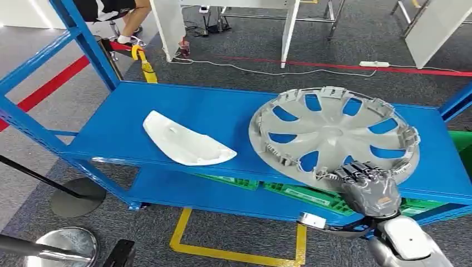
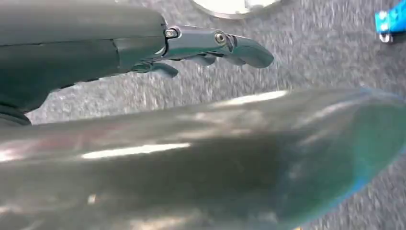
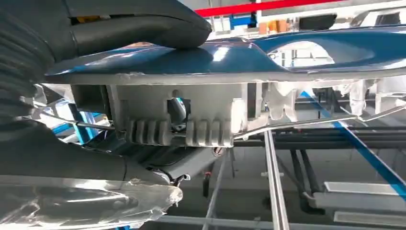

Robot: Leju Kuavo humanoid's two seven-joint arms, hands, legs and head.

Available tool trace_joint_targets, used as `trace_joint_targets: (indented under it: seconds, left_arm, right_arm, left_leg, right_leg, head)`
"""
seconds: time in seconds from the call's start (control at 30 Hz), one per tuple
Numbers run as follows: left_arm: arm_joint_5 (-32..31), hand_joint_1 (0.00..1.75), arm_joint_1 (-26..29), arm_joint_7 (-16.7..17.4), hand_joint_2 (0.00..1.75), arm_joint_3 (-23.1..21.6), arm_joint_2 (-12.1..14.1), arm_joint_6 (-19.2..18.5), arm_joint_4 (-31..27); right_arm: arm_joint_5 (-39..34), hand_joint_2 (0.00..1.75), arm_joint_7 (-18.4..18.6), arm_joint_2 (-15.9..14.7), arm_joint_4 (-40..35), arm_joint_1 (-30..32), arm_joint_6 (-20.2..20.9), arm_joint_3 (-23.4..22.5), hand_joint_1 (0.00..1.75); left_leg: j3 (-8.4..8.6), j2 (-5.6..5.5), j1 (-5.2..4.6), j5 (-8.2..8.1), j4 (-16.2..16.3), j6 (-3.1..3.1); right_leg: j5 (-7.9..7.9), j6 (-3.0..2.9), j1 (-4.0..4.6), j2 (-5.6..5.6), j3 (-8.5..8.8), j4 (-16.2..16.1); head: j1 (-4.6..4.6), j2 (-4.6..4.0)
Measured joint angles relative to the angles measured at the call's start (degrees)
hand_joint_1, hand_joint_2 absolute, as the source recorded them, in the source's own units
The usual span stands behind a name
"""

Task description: Take the parts from the cabinet and place them on the table.

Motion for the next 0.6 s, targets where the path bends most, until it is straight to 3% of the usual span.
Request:
trace_joint_targets:
  seconds: [0.17, 0.27, 0.6]
  left_arm:
    - [-0.02, 0.00, -0.02, 0.35, 0.00, 0.00, -0.04, 0.46, 0.00]
    - [-0.11, 0.00, 0.00, -1.18, 0.00, 0.00, -0.02, 0.46, 0.00]
    - [-0.55, 0.00, 0.00, -1.66, 0.00, -0.09, -0.02, 0.92, 0.00]
  right_arm:
    - [-0.02, 1.75, 0.00, 0.35, -0.37, 0.10, 0.00, -0.28, 1.75]
    - [-0.42, 1.75, -0.20, 0.46, -0.37, 0.25, 0.00, -0.50, 1.75]
    - [-2.17, 1.75, -4.00, 2.71, -0.50, 0.77, 0.00, -2.93, 1.75]
  left_leg:
    - [0.00, 0.00, 0.00, 0.00, 0.00, 0.00]
    - [0.00, 0.00, 0.00, 0.00, 0.00, 0.00]
    - [0.00, 0.00, 0.00, 0.00, 0.00, 0.00]
  right_leg:
    - [0.00, 0.00, 0.00, 0.00, 0.00, 0.00]
    - [0.00, 0.00, 0.00, 0.00, 0.00, 0.00]
    - [0.00, 0.00, 0.00, 0.01, -0.01, 0.00]
  head:
    - [0.02, 0.00]
    - [0.02, 0.00]
    - [0.02, 0.00]
